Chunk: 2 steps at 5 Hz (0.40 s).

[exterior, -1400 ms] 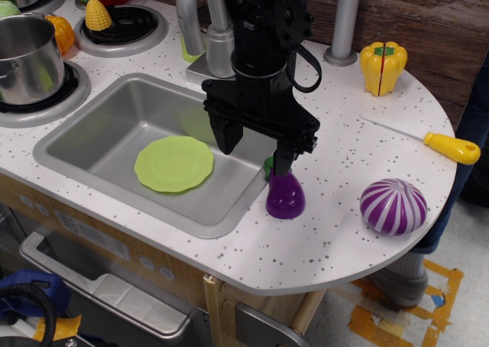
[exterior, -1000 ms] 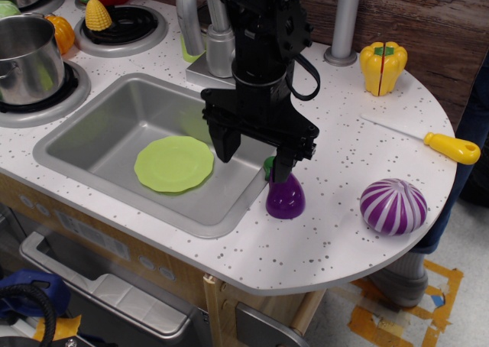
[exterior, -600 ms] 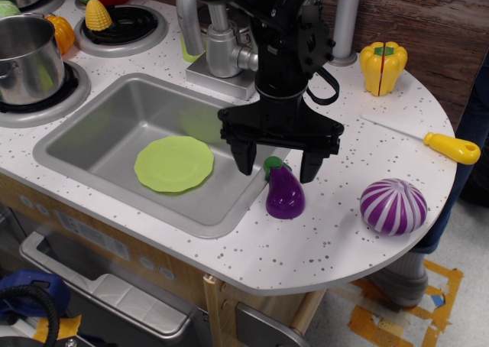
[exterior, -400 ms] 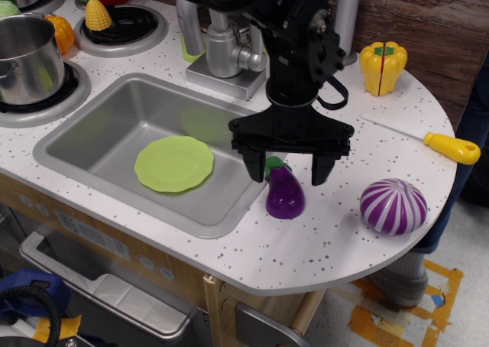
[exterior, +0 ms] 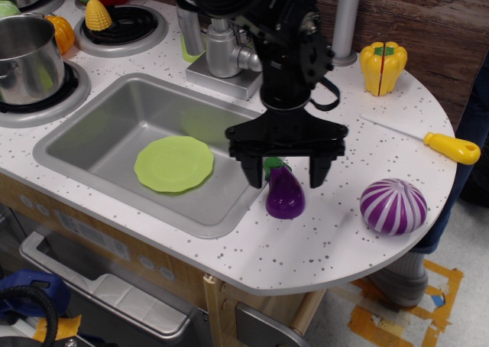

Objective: Put eggplant on plate

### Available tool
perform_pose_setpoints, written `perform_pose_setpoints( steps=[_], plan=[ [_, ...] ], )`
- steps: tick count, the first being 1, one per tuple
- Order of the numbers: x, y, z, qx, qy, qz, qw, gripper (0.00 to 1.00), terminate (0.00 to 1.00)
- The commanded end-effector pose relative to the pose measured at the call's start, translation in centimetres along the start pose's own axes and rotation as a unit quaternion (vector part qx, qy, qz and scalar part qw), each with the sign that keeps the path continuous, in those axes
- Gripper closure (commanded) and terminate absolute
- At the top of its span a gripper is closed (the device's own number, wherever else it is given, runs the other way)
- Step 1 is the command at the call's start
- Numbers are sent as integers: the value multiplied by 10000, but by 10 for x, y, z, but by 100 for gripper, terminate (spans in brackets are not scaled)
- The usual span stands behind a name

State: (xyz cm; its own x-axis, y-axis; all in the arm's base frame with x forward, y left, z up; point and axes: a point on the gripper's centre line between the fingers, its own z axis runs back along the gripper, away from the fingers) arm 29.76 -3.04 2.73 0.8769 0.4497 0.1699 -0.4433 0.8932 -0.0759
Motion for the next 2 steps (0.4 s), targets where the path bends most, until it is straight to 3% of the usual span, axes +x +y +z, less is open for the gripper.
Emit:
perform_pose_setpoints(
  steps=[1, 2],
  plan=[
    [7, 3, -1, -123, -38, 102, 9999, 0, 0],
    [5, 6, -11, -107, -240, 61, 9996, 0, 0]
  ],
)
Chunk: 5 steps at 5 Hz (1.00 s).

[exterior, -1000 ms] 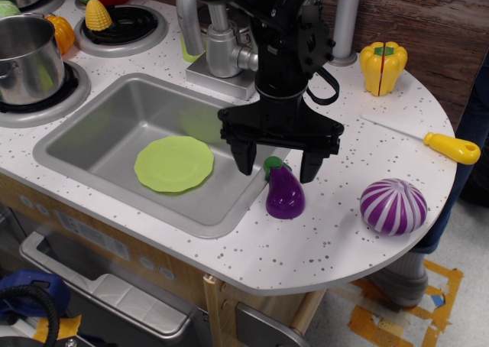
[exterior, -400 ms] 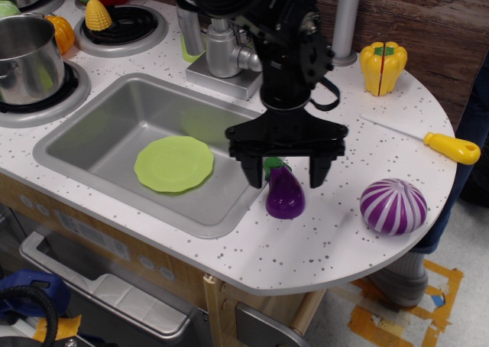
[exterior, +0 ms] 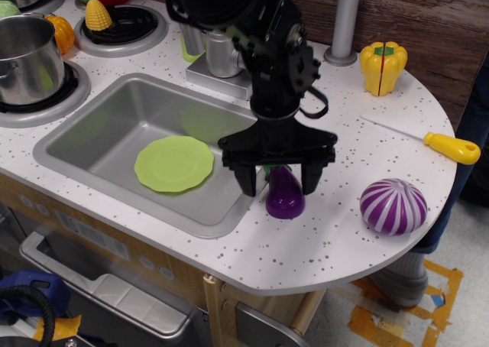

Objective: Put eggplant on plate

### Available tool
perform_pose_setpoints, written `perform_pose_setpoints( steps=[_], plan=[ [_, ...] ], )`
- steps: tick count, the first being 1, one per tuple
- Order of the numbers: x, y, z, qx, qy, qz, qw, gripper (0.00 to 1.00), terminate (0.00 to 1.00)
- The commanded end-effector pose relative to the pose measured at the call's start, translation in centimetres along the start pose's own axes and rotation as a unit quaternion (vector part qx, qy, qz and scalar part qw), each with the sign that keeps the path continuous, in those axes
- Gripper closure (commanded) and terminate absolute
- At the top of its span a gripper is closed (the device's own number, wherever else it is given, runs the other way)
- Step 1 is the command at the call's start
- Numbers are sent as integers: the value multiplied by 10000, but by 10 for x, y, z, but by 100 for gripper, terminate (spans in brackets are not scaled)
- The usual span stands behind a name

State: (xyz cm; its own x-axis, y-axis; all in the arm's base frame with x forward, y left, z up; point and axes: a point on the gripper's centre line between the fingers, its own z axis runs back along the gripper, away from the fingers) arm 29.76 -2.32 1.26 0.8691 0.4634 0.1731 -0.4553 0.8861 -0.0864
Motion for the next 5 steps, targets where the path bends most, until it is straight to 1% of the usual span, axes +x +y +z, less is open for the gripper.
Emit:
perform_pose_setpoints(
  steps=[1, 3, 4, 5],
  plan=[
    [1, -1, -7, 9, -293, 77, 9995, 0, 0],
    [-2, 0, -15, -6, -389, -47, 9992, 0, 0],
    [-4, -2, -12, 63, -376, -122, 9992, 100, 0],
    [1, 0, 3, 279, -324, -396, 9983, 100, 0]
  ],
)
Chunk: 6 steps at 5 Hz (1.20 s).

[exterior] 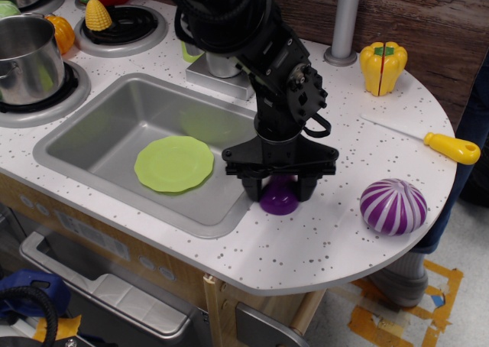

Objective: Put eggplant on plate

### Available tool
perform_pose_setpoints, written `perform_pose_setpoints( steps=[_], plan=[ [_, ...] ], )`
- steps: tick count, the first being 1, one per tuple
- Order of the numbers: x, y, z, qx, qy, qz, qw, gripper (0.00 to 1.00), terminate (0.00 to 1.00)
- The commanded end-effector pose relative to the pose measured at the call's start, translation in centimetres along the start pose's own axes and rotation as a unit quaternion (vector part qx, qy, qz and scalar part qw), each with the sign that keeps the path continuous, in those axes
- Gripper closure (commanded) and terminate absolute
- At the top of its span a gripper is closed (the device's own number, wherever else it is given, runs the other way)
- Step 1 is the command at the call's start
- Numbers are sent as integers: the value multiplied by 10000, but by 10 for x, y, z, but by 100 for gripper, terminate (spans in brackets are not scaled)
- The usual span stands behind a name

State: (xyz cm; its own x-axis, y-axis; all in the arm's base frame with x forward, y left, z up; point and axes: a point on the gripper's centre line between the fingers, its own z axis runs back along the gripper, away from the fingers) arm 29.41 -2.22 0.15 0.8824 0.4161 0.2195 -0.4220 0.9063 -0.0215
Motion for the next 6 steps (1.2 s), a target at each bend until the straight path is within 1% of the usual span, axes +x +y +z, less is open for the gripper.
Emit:
perform_pose_setpoints(
  steps=[1, 2, 3, 4, 5, 6],
  plan=[
    [25, 8, 32, 414, -175, -346, 9984, 100, 0],
    [49, 30, 40, 518, -270, -543, 9968, 100, 0],
    [73, 52, 36, 602, -550, -717, 9941, 100, 0],
    [93, 69, 23, 607, -739, -818, 9921, 100, 0],
    [106, 93, 10, 565, -957, -835, 9903, 100, 0],
    [101, 107, -4, 593, -1158, -783, 9884, 100, 0]
  ],
)
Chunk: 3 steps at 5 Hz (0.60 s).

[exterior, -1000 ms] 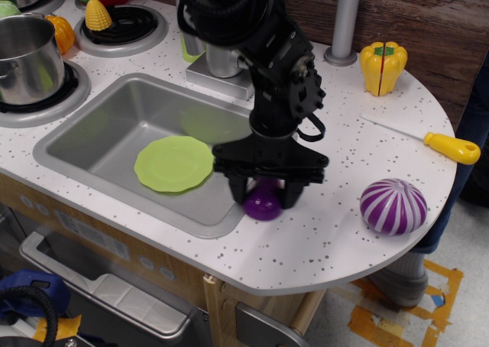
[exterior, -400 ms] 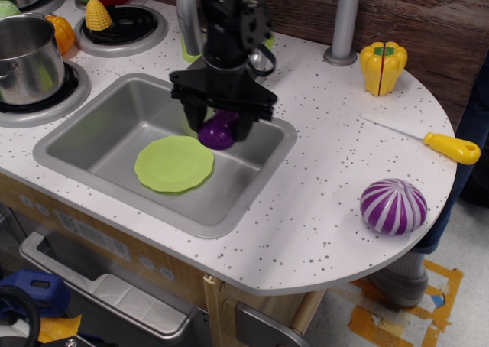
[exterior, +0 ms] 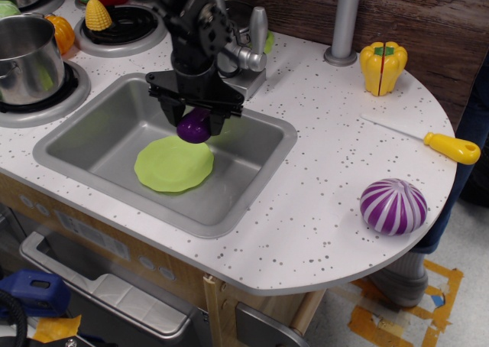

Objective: Put eggplant on plate

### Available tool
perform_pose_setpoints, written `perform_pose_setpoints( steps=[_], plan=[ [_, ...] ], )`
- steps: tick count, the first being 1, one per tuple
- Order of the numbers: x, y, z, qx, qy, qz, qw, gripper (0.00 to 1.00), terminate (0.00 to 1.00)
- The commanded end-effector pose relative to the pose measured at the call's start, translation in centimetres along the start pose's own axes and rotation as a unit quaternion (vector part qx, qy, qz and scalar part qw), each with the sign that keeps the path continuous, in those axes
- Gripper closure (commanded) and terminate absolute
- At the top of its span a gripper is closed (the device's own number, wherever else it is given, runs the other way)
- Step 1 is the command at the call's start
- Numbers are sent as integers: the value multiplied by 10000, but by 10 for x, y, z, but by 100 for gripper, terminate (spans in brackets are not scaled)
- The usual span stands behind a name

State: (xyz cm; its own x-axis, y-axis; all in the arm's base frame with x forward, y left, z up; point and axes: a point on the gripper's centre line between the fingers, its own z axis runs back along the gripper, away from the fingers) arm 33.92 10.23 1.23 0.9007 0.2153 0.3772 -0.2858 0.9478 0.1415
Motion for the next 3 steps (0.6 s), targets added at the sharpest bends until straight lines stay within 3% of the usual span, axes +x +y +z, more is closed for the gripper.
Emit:
perform_pose_setpoints(
  steps=[1, 2, 3],
  plan=[
    [-6, 24, -9, -55, -287, 53, 9996, 100, 0],
    [-13, 37, -16, -40, -401, -94, 9991, 100, 0],
    [-14, 48, -20, -226, -439, -304, 9983, 0, 100]
  ],
)
